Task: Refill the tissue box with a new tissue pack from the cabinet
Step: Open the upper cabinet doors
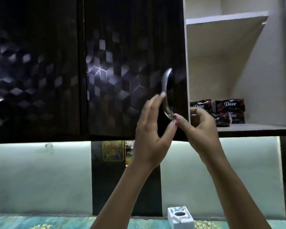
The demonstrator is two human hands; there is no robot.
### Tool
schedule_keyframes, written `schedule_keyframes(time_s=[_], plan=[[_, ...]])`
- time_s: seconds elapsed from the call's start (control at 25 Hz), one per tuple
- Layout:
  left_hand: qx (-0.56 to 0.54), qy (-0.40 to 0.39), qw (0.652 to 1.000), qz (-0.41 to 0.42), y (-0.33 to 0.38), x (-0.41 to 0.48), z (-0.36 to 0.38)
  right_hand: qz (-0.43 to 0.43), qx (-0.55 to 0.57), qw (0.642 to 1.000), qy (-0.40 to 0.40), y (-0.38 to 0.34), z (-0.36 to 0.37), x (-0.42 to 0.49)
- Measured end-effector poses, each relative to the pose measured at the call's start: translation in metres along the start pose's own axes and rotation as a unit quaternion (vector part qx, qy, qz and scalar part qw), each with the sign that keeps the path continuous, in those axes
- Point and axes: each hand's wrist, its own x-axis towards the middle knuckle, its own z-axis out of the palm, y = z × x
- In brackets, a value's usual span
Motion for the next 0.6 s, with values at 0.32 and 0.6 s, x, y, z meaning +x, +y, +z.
schedule_keyframes(time_s=[0.32, 0.6], plan=[[-0.104, 0.106, 0.989, 0.022, 0.031, -0.027, -0.099, -0.020, 0.282, 0.929, -0.239, -0.054, 0.056, -0.056], [0.254, 0.240, 0.925, 0.151, 0.085, -0.056, -0.186, 0.029, 0.314, 0.908, -0.275, -0.059, 0.142, -0.063]])
